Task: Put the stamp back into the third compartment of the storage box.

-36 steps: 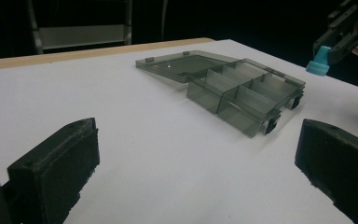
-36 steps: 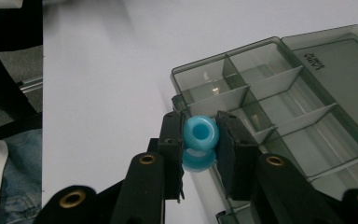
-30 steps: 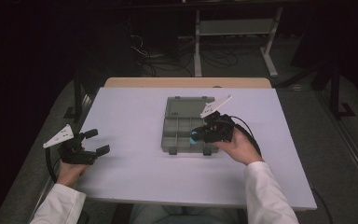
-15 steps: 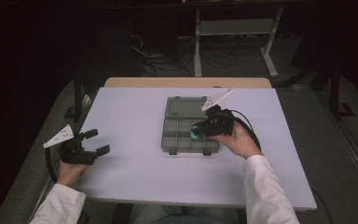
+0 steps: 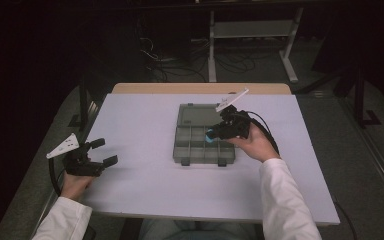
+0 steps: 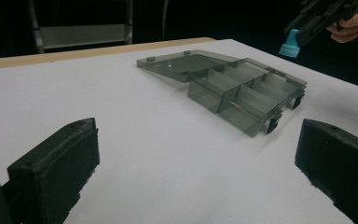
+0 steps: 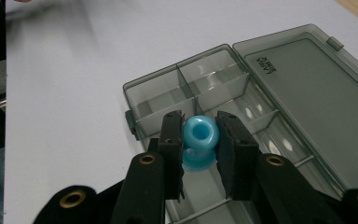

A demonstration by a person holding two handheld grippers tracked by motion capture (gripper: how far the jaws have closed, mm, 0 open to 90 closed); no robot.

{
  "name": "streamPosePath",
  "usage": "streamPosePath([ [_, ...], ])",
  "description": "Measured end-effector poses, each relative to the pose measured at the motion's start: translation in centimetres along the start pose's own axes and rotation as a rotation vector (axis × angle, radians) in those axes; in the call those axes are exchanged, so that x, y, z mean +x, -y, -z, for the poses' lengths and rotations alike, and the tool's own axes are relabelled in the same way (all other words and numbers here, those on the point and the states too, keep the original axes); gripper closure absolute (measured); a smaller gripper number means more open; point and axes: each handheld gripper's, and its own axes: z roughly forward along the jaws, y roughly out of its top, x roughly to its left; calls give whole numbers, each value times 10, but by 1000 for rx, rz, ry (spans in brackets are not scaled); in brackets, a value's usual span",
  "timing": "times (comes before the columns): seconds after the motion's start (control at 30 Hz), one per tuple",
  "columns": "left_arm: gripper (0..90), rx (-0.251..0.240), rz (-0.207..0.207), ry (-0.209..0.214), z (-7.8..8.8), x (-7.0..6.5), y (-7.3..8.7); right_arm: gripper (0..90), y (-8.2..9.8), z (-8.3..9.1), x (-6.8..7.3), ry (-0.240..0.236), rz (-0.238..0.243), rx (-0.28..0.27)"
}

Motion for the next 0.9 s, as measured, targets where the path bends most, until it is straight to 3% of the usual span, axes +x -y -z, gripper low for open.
streamPosePath([
  [0.37, 0, 1, -2, 0, 0, 0, 0, 712, -4, -4, -9, 7, -18, 4],
  [0.43, 0, 4, -3, -1, 0, 0, 0, 713, -4, -5, -12, 7, -29, -2],
  [0.47, 0, 2, -2, -1, 0, 0, 0, 712, -4, -5, -14, -1, -63, -10],
  [0.9, 0, -2, 5, -1, 1, 1, 0, 712, -2, -12, -26, 11, -87, -7],
])
